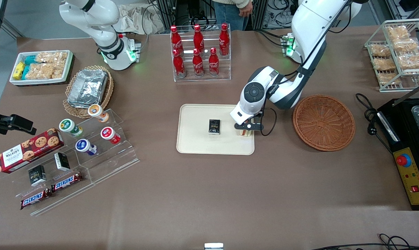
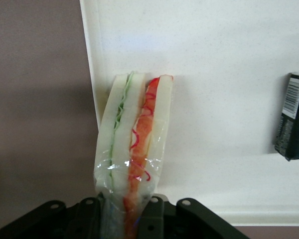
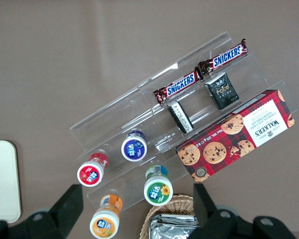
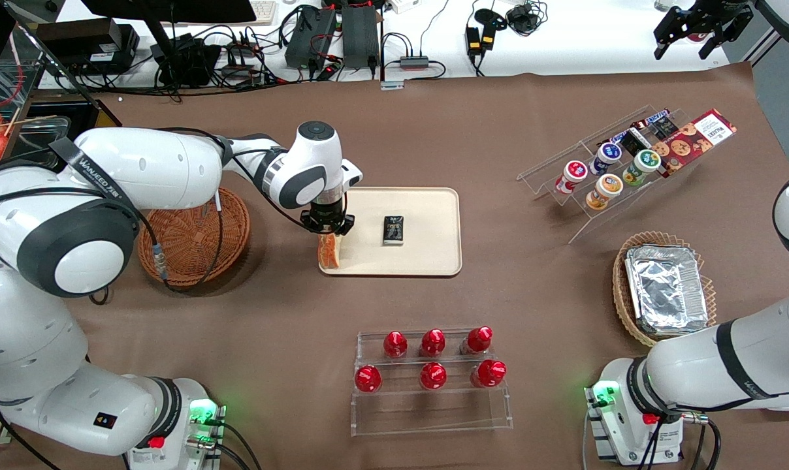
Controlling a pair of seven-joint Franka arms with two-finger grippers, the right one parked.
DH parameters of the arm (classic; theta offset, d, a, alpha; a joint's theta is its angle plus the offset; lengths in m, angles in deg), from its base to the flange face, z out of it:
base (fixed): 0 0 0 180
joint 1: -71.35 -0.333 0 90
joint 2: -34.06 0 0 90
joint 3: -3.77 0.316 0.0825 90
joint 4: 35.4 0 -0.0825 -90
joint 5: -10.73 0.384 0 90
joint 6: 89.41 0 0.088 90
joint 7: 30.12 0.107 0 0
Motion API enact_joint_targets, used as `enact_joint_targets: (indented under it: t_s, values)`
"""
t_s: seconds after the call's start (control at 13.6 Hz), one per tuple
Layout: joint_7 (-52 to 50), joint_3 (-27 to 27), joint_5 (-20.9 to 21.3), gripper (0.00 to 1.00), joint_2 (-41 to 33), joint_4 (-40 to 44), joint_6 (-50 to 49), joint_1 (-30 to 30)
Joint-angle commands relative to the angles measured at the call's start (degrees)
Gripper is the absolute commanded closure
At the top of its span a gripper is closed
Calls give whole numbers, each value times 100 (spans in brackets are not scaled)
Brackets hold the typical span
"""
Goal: Place sandwich from basket to tray
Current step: 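Lower the sandwich onto the tray beside the black pack and open the left gripper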
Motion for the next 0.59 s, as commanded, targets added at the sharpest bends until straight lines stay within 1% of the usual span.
enact_joint_targets:
  t_s: [0.0,0.07,0.29,0.37,0.51]
  values:
    - [-100,9,143,57,54,42,91,-17]
    - [-100,9,143,1,63,60,91,-17]
    - [-57,35,134,0,2,279,-92,-43]
    - [-30,27,143,0,-16,471,-407,-113]
    - [5,27,134,0,-77,1111,-1345,-70]
